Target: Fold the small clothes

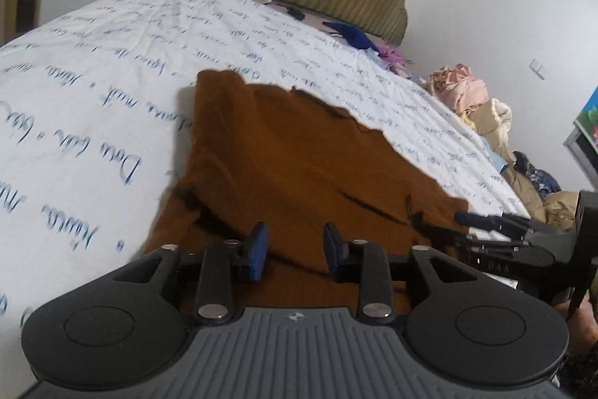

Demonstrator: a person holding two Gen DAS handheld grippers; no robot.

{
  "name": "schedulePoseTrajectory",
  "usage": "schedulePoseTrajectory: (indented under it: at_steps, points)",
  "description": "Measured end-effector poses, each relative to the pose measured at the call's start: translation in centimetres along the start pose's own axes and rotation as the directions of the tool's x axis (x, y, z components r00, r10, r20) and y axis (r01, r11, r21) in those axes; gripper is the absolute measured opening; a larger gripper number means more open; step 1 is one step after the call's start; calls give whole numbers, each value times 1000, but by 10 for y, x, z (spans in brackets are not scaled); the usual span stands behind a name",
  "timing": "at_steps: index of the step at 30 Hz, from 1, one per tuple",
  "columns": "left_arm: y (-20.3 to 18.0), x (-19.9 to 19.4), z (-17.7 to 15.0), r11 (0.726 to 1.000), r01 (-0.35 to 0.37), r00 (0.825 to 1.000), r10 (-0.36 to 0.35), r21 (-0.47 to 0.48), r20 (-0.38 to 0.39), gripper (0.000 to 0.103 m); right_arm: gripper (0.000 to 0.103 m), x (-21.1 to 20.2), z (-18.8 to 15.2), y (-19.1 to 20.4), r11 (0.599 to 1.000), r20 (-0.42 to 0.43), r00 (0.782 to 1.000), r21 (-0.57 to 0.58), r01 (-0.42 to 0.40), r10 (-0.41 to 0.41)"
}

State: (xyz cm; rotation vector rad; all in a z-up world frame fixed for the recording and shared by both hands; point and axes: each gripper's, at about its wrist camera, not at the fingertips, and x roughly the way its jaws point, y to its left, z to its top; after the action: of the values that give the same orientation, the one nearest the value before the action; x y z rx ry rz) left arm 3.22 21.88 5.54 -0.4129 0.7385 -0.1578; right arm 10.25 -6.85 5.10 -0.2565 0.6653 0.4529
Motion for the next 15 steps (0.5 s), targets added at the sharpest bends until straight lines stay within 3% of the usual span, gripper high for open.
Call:
schedulePoseTrajectory:
  at_steps: [9, 11, 15]
  points:
    - [-11, 29, -5, 987, -159, 986, 157, 20, 59, 34, 57, 14, -3, 0, 999, -13, 999, -1, 51, -51]
    - [-10, 35, 2, 988, -155, 984, 154, 2, 87, 34, 38, 17, -3, -5, 998, -21, 998, 14, 55, -55]
    - [-7, 41, 14, 987, -153, 981, 157, -38, 115, 33, 19, 21, -3, -15, 997, -21, 998, 61, 55, -53]
